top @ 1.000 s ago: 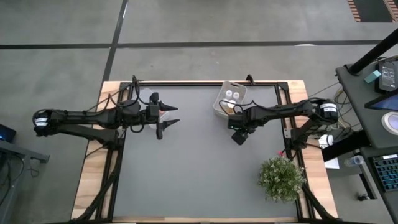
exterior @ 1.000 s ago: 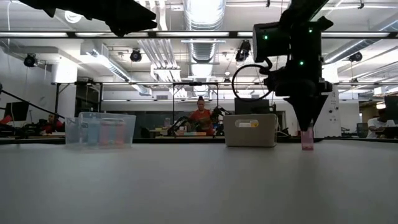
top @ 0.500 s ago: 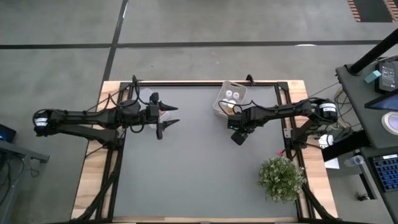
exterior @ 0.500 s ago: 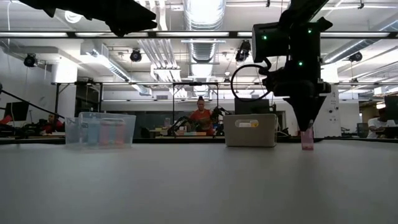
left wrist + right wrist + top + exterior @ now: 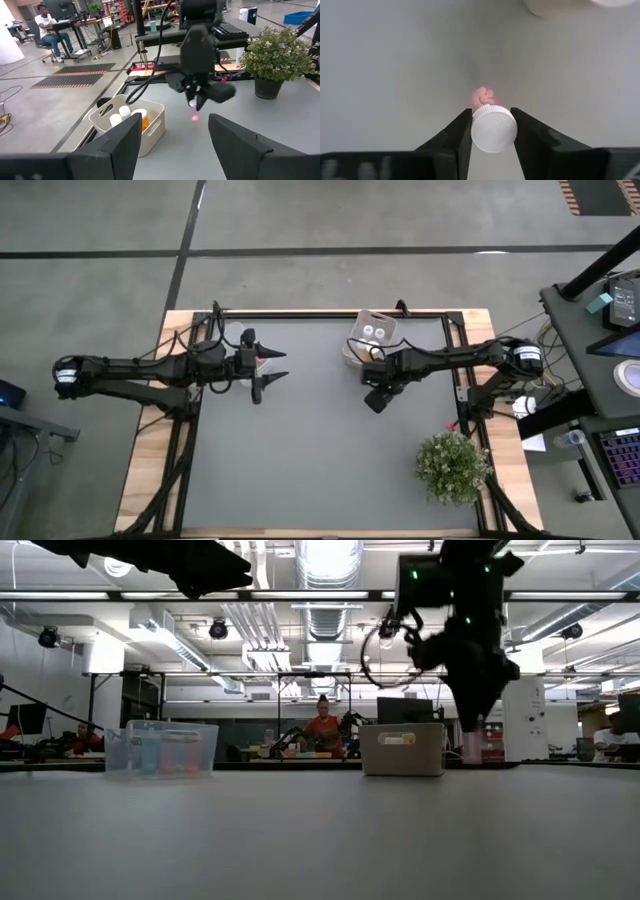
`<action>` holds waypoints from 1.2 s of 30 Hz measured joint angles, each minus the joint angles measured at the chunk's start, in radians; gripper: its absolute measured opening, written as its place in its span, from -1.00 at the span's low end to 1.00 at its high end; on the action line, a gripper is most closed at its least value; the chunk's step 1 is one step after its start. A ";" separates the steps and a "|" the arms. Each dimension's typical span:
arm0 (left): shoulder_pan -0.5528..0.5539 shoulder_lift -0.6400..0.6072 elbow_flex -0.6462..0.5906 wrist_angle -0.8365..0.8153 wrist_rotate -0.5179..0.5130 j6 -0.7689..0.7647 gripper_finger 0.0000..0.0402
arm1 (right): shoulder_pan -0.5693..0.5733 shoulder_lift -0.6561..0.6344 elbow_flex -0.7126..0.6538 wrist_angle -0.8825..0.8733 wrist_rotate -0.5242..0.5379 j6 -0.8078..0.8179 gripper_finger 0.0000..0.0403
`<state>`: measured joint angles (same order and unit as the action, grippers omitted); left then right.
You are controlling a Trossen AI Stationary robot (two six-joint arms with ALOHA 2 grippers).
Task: Pick and place medicine bottles into bin by pill shape (circle, oval)
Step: Put the violet pill bottle into the transparent bin
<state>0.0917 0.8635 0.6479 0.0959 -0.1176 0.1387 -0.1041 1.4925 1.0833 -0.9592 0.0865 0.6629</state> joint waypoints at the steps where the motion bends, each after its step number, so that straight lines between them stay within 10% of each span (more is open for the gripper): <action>1: 0.000 0.000 0.000 0.000 -0.001 0.000 0.07 | 0.011 0.000 0.019 0.001 -0.007 0.005 -0.40; 22: 0.000 0.000 0.000 -0.009 -0.003 0.000 0.07 | 0.107 0.432 0.626 -0.057 -0.010 -0.372 -0.43; 36: 0.000 0.000 0.000 -0.009 -0.003 0.000 0.07 | 0.097 0.571 0.748 -0.072 -0.012 -0.492 -0.40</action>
<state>0.0921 0.8635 0.6476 0.0872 -0.1211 0.1383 -0.0071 2.0632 1.8316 -1.0311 0.0742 0.1713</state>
